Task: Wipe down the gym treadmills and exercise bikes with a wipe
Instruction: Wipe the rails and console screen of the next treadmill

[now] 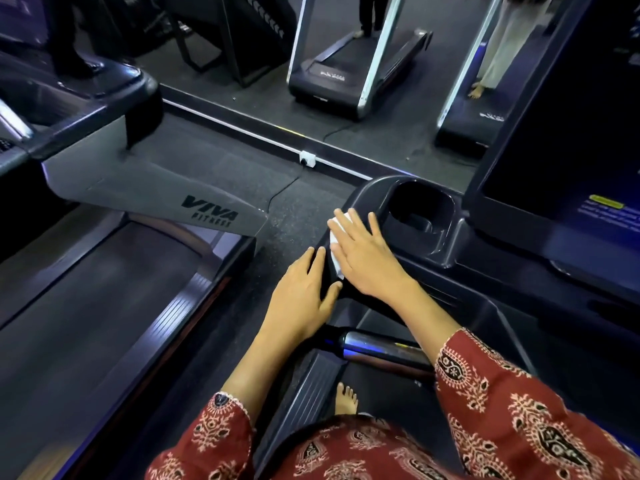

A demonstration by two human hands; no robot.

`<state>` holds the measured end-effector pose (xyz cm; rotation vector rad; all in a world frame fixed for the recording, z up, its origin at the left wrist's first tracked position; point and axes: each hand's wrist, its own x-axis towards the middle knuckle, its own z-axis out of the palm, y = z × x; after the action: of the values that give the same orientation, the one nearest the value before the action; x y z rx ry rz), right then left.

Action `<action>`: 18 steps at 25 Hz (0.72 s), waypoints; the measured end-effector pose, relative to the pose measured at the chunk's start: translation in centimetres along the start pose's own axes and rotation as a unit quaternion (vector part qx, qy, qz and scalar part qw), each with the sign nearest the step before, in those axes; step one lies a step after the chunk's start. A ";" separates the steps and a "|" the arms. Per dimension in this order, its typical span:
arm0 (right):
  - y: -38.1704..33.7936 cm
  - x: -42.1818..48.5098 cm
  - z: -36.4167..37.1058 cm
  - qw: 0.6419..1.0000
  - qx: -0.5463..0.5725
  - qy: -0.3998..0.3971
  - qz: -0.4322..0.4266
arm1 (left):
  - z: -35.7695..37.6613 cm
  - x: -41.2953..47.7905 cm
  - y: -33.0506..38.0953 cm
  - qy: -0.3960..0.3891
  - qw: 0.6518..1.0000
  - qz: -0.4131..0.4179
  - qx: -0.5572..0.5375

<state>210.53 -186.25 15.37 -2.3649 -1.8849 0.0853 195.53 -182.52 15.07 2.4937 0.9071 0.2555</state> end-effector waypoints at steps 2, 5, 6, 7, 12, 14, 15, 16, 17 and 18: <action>0.2 1.1 -0.1 0.999 0.000 -0.020 -0.028 | -0.2 0.8 0.1 -0.001 1.000 0.009 -0.008; 1.4 2.4 -0.4 0.999 -0.022 -0.012 0.041 | -0.2 2.2 -0.3 -0.017 1.000 0.002 -0.008; 1.6 2.5 -0.5 0.998 -0.019 -0.011 0.055 | -0.2 2.6 -0.4 -0.021 1.000 0.000 -0.010; 1.5 2.5 -0.6 0.999 -0.019 -0.015 0.048 | -0.2 3.0 -0.4 -0.025 1.000 0.003 -0.014; 2.0 3.2 0.1 0.997 0.045 -0.002 0.065 | 0.1 4.1 -0.4 -0.026 0.999 0.007 -0.026; 1.5 3.0 0.5 0.993 0.062 0.032 0.091 | 0.2 3.9 -0.3 -0.024 1.000 0.002 -0.015; 1.1 2.5 0.6 0.991 0.081 0.042 0.100 | 0.1 3.6 -0.3 -0.024 1.000 0.003 -0.008; 0.8 1.8 0.7 0.988 0.103 0.048 0.101 | 0.0 3.2 -0.2 -0.021 1.000 0.006 -0.002; 0.5 0.8 0.8 0.988 0.117 0.047 0.094 | -0.1 2.7 -0.2 -0.017 1.000 0.012 0.003; 0.2 -0.3 0.9 0.987 0.131 0.047 0.084 | -0.2 2.0 -0.1 -0.013 1.000 0.018 0.007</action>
<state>210.53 -186.55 14.47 -2.2982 -1.5254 0.2179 196.91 -181.06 15.23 2.5220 0.8570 0.2297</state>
